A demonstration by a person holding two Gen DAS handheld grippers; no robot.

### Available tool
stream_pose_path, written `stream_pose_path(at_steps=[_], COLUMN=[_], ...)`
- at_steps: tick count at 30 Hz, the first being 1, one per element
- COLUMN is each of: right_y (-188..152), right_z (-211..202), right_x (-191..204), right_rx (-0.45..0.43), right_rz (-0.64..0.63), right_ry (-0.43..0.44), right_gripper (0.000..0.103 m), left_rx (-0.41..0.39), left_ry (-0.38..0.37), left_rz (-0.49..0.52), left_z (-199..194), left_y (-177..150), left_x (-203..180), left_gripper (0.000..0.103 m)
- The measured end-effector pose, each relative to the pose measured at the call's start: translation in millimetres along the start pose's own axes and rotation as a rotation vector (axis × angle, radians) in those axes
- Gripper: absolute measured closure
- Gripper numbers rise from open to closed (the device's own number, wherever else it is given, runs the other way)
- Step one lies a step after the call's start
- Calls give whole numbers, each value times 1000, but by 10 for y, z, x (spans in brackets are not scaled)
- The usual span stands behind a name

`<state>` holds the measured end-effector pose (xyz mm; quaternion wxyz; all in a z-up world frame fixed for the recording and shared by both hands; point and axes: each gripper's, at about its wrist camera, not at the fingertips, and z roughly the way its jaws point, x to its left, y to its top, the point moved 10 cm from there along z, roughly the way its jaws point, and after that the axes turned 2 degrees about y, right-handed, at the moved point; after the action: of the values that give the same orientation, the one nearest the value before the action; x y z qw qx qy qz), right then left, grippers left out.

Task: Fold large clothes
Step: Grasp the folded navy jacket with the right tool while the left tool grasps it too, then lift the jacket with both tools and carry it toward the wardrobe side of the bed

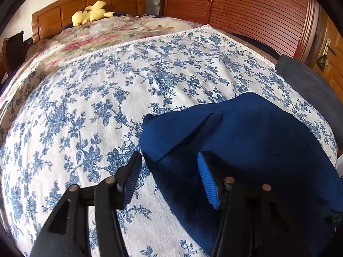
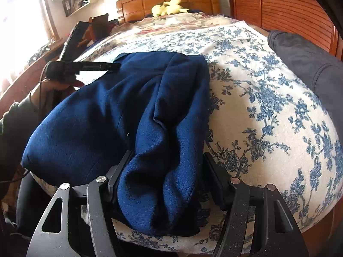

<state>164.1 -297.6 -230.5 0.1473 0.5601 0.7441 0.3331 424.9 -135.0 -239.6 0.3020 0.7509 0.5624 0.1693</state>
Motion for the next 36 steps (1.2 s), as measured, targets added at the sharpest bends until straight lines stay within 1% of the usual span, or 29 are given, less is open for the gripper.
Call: stream_pose_path(at_steps=[6,8,10,11,12,14,15,17,19,21,23,24,27,31,36], right_y=[-23,-26,-26,-28,-21,-21,-17,-11,13,51,96,117,203,284,370], right_z=[20,29,38,35,32,23,16,-9,-49,-98,-138,-146,-210,-308,-447], right_x=[36,68,100,111,114,126,126,132,137,160,158,153,163,227,326], right_rx=[8,15,23,27,28,23,19,9,-9,-27,-29,-26,-34,-59,-92], right_rz=[38,49,48,49,49,53,58,61,57,40,20,16,-3,-27,-44], right_ry=[34,51,62,65,70,85,93,104,109,108,99,96,93,88,89], right_gripper=[38,40,42,44,45,51,53,65,71,74,77,77,79,80,81], left_rx=[14,19,24,26,27,30,31,30,17,-9,-46,-59,-116,-156,-206], left_ry=[-2,4,-4,-5,-9,-25,-31,-36,-5,11,8,7,39,65,92], left_rz=[-2,2,-2,-5,-10,-27,-38,-38,-6,16,6,3,14,18,4], left_z=[34,34,33,31,26,14,0,-49,-168,-323,-563,-663,-1015,-1316,-1672], left_y=[1,4,8,10,15,24,28,37,53,67,79,77,52,23,-90], left_x=[-9,-14,-20,-19,-17,-18,-13,-28,-61,-88,-86,-81,-74,-38,8], left_gripper=[50,50,53,59,62,75,78,92,95,96,96,96,96,96,96])
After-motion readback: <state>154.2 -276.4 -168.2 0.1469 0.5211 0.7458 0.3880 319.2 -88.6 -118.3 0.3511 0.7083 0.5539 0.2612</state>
